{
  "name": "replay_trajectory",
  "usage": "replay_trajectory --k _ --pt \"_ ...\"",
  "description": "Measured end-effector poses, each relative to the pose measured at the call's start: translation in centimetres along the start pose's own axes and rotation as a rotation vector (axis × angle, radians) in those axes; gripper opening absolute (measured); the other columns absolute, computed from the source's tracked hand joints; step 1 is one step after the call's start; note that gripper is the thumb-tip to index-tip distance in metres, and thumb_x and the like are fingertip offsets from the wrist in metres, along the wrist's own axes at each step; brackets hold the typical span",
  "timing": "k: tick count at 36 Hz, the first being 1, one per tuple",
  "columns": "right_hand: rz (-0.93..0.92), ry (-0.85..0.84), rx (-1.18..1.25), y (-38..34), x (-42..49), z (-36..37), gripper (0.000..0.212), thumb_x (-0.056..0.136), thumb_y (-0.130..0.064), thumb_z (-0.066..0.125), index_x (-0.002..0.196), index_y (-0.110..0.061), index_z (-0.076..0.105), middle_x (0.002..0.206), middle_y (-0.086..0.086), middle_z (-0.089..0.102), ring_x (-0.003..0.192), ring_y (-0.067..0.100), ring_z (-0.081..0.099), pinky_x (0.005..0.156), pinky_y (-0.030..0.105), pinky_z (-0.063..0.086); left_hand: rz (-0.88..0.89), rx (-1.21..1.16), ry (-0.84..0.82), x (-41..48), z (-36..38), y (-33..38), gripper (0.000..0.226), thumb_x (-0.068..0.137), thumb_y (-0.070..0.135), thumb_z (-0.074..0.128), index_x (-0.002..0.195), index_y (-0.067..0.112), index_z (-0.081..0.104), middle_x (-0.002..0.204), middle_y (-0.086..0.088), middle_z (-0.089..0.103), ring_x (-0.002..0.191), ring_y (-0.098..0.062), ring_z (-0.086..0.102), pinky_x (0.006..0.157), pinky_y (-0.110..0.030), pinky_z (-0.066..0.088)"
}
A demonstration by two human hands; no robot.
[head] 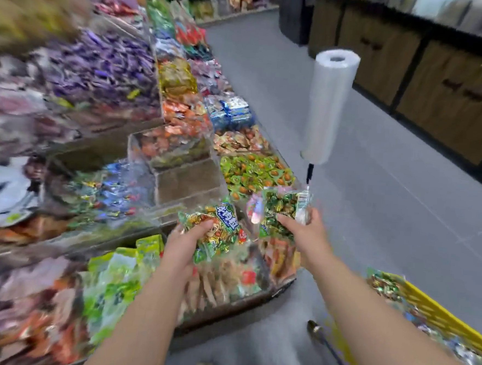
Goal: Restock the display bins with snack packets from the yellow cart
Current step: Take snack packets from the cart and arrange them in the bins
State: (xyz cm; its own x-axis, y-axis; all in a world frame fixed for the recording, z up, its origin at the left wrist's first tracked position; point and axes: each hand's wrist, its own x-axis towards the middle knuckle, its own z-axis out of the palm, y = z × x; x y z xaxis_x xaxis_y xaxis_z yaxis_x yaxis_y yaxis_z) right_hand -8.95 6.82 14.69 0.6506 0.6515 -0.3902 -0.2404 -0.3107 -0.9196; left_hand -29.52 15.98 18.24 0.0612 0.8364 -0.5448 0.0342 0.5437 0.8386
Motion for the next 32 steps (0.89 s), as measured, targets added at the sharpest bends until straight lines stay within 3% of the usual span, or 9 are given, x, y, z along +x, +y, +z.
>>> replay_trajectory --k 5,9,11,13,16,19,23,28,32 --pt "-0.128 -0.085 -0.111 -2.3 -1.8 11.1 0.082 0.078 -0.036 0.074 0.145 -0.019 0.03 0.148 0.008 0.035 0.133 0.022 0.037 0.098 0.029 0.032 0.036 -0.073 0.048 3.0 -9.0 4.3 0.085 0.071 0.022 0.083 0.14 0.011 0.036 0.121 -0.005 0.059 0.116 -0.025 0.052 0.065 -0.032 0.046" --pt "-0.176 -0.254 -0.175 -3.2 -3.7 18.5 0.069 0.078 -0.033 0.074 0.139 -0.025 0.043 0.132 -0.001 0.047 0.119 0.013 0.044 0.09 0.022 0.033 0.095 -0.102 0.042 4.9 -14.7 7.0 0.098 0.062 0.026 0.087 0.144 0.009 0.035 0.131 -0.009 0.058 0.124 -0.026 0.05 0.106 -0.047 0.036" --pt "-0.146 -0.371 -0.137 -3.5 -4.6 21.5 0.037 0.079 -0.029 0.074 0.109 -0.046 0.061 0.113 -0.004 0.054 0.112 0.017 0.052 0.086 0.028 0.042 0.117 -0.109 0.035 5.9 -17.1 8.1 0.103 0.054 0.028 0.09 0.142 0.008 0.04 0.134 -0.013 0.056 0.125 -0.031 0.05 0.108 -0.054 0.035" --pt "-0.058 -0.513 -0.02 -3.7 -5.5 23.9 0.034 0.079 -0.024 0.073 0.088 -0.056 0.067 0.11 -0.005 0.056 0.105 0.018 0.059 0.08 0.036 0.052 0.129 -0.138 0.022 6.4 -18.8 9.2 0.109 0.048 0.029 0.091 0.142 0.007 0.042 0.136 -0.017 0.054 0.126 -0.035 0.05 0.106 -0.059 0.036" --pt "0.09 -0.664 0.065 -4.0 -6.6 25.7 0.037 0.074 -0.033 0.076 0.1 -0.056 0.065 0.118 -0.013 0.059 0.107 0.011 0.061 0.089 0.038 0.053 0.129 -0.134 0.026 6.8 -20.6 10.5 0.109 0.05 0.03 0.09 0.143 0.009 0.039 0.14 -0.017 0.05 0.128 -0.035 0.046 0.106 -0.056 0.034" --pt "0.11 -0.716 0.064 -3.6 -6.2 27.0 0.029 0.089 -0.045 0.054 0.118 -0.045 0.062 0.129 -0.015 0.057 0.123 0.014 0.05 0.104 0.04 0.041 0.108 -0.126 0.031 7.2 -21.6 10.9 0.099 0.06 0.03 0.088 0.144 0.011 0.038 0.141 -0.014 0.048 0.129 -0.034 0.043 0.104 -0.05 0.034" --pt "-0.023 -0.561 0.073 -3.0 -5.1 28.1 0.013 0.087 -0.036 0.062 0.097 -0.036 0.071 0.103 -0.003 0.071 0.091 0.016 0.069 0.082 0.036 0.055 0.103 -0.16 -0.025 6.7 -21.8 11.0 0.113 0.051 0.034 0.086 0.146 0.009 0.031 0.143 -0.015 0.045 0.131 -0.035 0.041 0.11 -0.056 0.03" --pt "-0.016 -0.67 0.078 -4.2 -4.2 28.2 0.046 0.081 -0.03 0.07 0.118 -0.049 0.051 0.114 -0.016 0.053 0.108 0.014 0.06 0.066 0.018 0.049 0.128 -0.205 -0.014 6.3 -22.0 10.7 0.118 0.059 0.033 0.085 0.152 0.013 0.016 0.151 -0.015 0.033 0.137 -0.034 0.033 0.112 -0.055 0.027" --pt "0.091 -0.787 0.054 -4.6 -2.8 28.5 0.097 0.073 -0.025 0.076 0.148 -0.033 0.016 0.153 0.012 0.026 0.116 0.015 0.055 0.071 0.017 0.048 0.141 -0.218 0.036 6.0 -22.2 10.7 0.087 0.052 0.031 0.089 0.127 0.015 0.049 0.132 -0.012 0.054 0.121 -0.031 0.049 0.105 -0.05 0.036"
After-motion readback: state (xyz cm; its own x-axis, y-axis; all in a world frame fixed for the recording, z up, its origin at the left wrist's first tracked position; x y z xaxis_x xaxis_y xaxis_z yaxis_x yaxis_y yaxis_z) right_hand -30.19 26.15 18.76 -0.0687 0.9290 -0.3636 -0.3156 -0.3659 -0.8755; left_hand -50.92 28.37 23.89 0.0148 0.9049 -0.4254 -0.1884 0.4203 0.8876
